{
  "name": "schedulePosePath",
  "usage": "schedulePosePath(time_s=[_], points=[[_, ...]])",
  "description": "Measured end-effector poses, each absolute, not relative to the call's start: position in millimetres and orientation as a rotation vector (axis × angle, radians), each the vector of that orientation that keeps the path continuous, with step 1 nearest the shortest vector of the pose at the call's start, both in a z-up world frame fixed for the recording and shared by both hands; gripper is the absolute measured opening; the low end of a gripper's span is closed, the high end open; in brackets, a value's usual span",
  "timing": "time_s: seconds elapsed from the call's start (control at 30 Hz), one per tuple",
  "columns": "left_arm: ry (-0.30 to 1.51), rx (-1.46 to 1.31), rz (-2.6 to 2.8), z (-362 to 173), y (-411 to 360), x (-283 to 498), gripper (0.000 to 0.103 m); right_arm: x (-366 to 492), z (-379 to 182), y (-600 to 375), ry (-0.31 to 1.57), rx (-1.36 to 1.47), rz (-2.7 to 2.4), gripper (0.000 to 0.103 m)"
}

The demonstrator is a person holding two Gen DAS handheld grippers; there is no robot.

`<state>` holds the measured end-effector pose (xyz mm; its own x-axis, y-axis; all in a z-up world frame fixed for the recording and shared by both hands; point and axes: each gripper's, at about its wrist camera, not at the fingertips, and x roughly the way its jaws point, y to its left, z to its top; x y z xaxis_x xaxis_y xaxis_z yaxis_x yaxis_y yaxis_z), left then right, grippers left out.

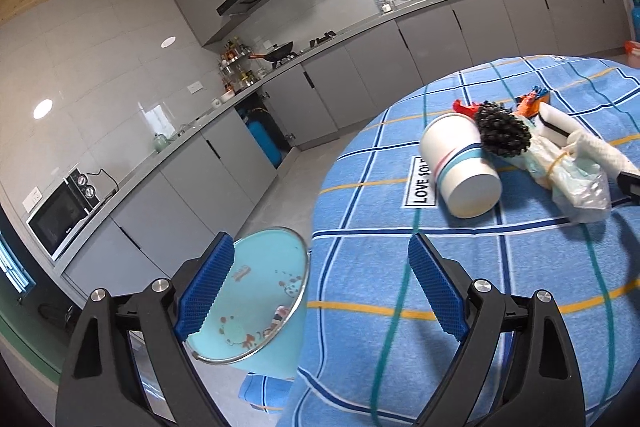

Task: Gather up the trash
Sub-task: 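Grasp the white paper cup with the left tool while the right tool grasps the white mesh sponge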

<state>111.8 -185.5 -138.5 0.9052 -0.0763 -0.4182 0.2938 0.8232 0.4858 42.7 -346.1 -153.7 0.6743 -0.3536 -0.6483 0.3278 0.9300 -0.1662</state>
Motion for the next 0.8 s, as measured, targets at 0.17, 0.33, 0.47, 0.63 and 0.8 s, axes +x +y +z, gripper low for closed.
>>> schedulePosePath(time_s=[0.17,0.33,0.47,0.63,0.8], points=[[0.403,0.574,-0.218,-139,-193,112,0.087,41,-159,-350,0.76,-0.001,-0.334,0.015],[0.405,0.561,-0.232,-135,-197,112,0.087,32,-145,-344,0.71,0.001,-0.324,0.011],[0.403,0.549,-0.253,-132,-205,114,0.089,26,-131,-343,0.663,-0.015,-0.367,0.011],[0.415,0.539,-0.269,-137,-229,124,0.093,36,-130,-357,0.671,-0.033,-0.463,0.011],[0.457,0.538,-0.291,-148,-251,137,0.093,49,-139,-378,0.684,-0.011,-0.513,0.011]])
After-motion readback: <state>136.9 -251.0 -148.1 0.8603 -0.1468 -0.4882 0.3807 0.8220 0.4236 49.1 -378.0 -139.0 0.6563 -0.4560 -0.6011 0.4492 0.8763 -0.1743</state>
